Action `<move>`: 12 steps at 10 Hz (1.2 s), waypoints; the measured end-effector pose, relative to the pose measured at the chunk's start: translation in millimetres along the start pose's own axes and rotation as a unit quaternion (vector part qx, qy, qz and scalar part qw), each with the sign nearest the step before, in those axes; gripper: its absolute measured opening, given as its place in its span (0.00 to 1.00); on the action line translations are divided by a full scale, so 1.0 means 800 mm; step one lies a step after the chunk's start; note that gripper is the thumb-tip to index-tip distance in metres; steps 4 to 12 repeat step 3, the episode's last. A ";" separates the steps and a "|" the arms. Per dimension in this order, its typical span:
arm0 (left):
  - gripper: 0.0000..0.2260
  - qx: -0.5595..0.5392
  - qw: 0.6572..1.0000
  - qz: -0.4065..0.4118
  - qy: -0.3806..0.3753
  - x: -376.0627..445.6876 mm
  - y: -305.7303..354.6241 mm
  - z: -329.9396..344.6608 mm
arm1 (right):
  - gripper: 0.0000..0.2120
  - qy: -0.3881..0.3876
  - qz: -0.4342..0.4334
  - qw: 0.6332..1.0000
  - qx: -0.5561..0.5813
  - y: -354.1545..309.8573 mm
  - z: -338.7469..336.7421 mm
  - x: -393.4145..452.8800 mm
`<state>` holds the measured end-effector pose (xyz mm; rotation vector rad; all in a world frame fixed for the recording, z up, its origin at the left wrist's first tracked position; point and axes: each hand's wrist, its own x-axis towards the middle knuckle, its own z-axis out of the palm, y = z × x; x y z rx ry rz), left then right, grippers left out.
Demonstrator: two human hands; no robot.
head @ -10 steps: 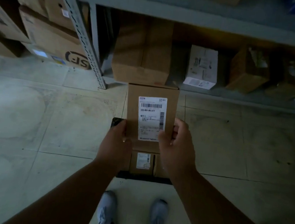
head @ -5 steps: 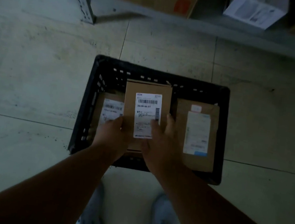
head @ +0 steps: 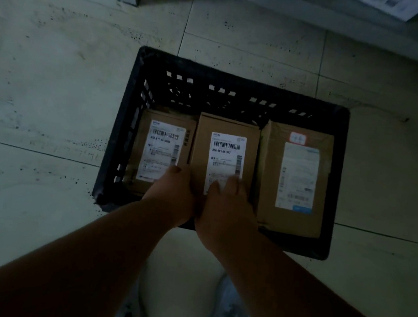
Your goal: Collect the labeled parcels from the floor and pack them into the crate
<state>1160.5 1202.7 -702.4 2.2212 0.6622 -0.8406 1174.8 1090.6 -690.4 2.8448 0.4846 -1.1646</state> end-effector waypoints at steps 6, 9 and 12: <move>0.21 -0.116 0.965 0.115 0.206 -0.110 0.096 -0.119 | 0.19 0.215 -0.057 0.964 0.144 -0.004 -0.192 -0.074; 0.21 -0.116 0.965 0.115 0.206 -0.110 0.096 -0.119 | 0.19 0.215 -0.057 0.964 0.144 -0.004 -0.192 -0.074; 0.21 -0.116 0.965 0.115 0.206 -0.110 0.096 -0.119 | 0.19 0.215 -0.057 0.964 0.144 -0.004 -0.192 -0.074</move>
